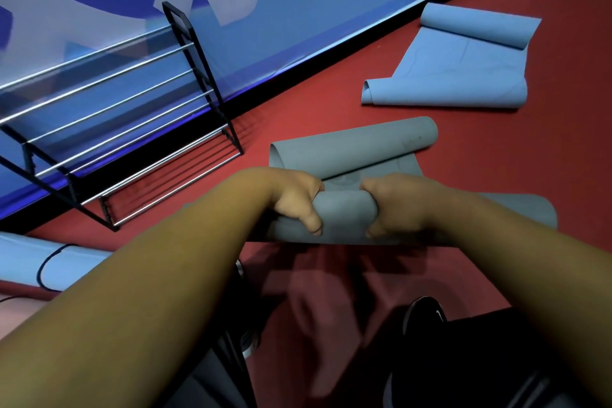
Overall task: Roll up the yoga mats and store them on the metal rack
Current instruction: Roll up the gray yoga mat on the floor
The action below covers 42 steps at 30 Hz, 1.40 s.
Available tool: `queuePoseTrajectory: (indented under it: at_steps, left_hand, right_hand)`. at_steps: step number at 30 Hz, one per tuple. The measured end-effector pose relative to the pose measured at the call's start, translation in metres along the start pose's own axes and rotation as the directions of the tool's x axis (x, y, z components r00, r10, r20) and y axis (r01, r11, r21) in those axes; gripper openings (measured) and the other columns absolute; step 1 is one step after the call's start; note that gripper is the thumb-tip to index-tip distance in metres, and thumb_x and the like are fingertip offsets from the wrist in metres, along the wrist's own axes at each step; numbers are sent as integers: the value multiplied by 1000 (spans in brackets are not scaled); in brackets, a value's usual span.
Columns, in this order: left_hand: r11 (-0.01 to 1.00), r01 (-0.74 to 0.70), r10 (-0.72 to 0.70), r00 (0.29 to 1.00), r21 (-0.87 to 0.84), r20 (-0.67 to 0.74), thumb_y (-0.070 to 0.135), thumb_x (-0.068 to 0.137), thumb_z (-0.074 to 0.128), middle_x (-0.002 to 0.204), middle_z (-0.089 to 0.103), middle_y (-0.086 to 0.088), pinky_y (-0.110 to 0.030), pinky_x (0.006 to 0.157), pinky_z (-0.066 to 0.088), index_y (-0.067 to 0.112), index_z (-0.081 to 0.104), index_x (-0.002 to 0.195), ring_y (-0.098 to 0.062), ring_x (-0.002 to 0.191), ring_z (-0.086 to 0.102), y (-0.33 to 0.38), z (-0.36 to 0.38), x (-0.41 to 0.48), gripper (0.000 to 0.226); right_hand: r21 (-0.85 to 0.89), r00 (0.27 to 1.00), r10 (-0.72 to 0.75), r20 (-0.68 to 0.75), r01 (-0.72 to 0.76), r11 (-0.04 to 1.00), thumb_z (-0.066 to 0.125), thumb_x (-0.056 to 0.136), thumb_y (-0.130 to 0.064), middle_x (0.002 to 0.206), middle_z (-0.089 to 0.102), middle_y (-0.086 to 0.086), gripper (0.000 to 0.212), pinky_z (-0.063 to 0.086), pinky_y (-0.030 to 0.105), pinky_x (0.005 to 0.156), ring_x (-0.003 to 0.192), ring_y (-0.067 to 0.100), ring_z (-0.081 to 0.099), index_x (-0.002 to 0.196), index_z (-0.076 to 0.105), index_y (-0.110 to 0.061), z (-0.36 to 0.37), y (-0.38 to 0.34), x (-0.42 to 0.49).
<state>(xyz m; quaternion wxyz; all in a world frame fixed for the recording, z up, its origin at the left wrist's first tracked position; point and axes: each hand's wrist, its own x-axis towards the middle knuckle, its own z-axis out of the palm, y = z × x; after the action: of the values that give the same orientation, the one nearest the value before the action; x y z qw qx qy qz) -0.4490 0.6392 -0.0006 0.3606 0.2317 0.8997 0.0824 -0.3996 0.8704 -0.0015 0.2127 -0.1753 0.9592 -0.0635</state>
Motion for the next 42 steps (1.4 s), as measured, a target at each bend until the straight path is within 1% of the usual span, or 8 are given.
queuePoseTrajectory:
  at_steps: [8,11,18,24,29,34,38,42]
  left_hand:
    - [917,6,79,977,399,-196,65,60,94,110,63,5,-38,79,51,25,47,122,-24,97,62,23,4,3,88]
    - [958,5,47,984,288,-172,48,67,93,103,66,5,-35,73,54,27,58,114,-22,90,64,21,8,4,62]
    - [1000,-8,7,999,-18,-44,31,72,91,96,74,8,-32,81,62,29,65,95,-19,91,73,6,8,10,34]
    - [1000,3,-3,997,-8,73,36,72,94,108,76,6,-39,91,63,28,68,111,-19,99,74,8,7,13,48]
    - [943,-5,49,991,332,-121,63,56,97,124,61,2,-38,91,55,25,50,123,-25,111,63,21,10,17,90]
    - [962,20,45,972,271,-230,44,65,97,105,64,-1,-37,77,54,22,52,104,-29,100,66,23,12,21,64]
    - [990,-8,36,981,142,-192,40,67,96,97,69,1,-32,71,53,20,66,104,-24,90,66,14,9,22,52]
    - [999,-13,20,989,48,-146,36,68,97,92,70,6,-29,70,53,21,69,104,-21,87,68,12,3,21,48]
  right_hand:
    - [226,982,36,183,-78,971,89,73,-38,88,73,-11,30,47,22,63,79,4,68,92,69,-27,-2,19,12]
    - [187,979,4,203,-42,981,91,75,-45,91,68,-15,36,43,18,63,80,1,62,93,63,-32,-2,16,11]
    - [-60,1000,6,26,-5,998,87,58,-72,123,67,-9,91,55,42,92,108,22,67,132,49,-36,5,4,7]
    - [8,997,5,72,-6,1000,87,76,-51,108,69,0,51,46,33,72,90,21,62,111,62,-23,1,-5,3]
    - [161,982,58,180,-87,983,90,76,-50,100,71,-4,41,49,27,66,86,13,67,101,68,-25,0,10,10]
    - [190,979,54,199,-92,977,92,76,-51,97,67,-9,46,44,22,62,81,5,62,102,63,-27,0,15,13]
    - [9,996,70,56,-70,997,95,61,-62,127,53,-1,91,52,40,95,113,22,55,130,48,-25,9,12,15]
    - [55,999,42,-12,-42,998,98,59,-51,116,52,0,79,53,43,91,107,24,55,109,40,-30,9,10,15]
